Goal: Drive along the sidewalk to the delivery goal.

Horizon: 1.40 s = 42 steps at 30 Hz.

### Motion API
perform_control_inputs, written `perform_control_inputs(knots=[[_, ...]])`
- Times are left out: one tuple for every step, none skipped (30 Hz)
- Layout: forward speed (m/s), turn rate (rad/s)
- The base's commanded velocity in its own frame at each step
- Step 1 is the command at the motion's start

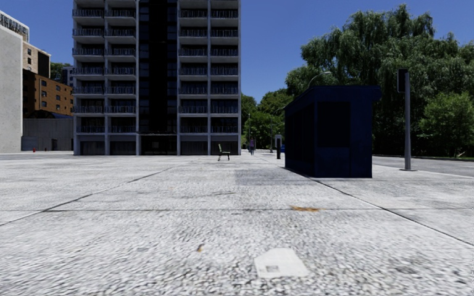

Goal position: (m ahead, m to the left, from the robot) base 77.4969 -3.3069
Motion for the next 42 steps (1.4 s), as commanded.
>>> perform_control_inputs(knots=[[2.00, 0.00], [2.00, 0.00], [2.00, 0.00], [2.00, 0.00], [2.00, 0.00], [2.00, 0.00], [2.00, 0.00], [2.00, 0.00], [2.00, 0.00], [2.00, 0.00], [2.00, 0.00], [2.00, 0.00], [2.00, 0.00], [2.00, 0.00], [2.00, 0.00], [2.00, 0.00], [2.00, 0.00], [2.00, 0.00], [2.00, 0.00], [2.00, 0.00], [2.00, 0.00], [2.00, 0.00], [2.00, 0.00], [2.00, 0.00], [2.00, 0.00], [2.00, 0.00], [2.00, 0.00], [2.00, 0.00], [2.00, 0.00], [2.00, 0.00], [2.00, -0.18], [2.00, -0.40], [2.00, -0.40], [2.00, -0.57], [2.00, -0.70], [2.00, -0.78], [2.00, -0.78], [2.00, -0.36], [2.00, -0.36], [2.00, -0.02], [2.00, -0.01], [2.00, 0.00]])
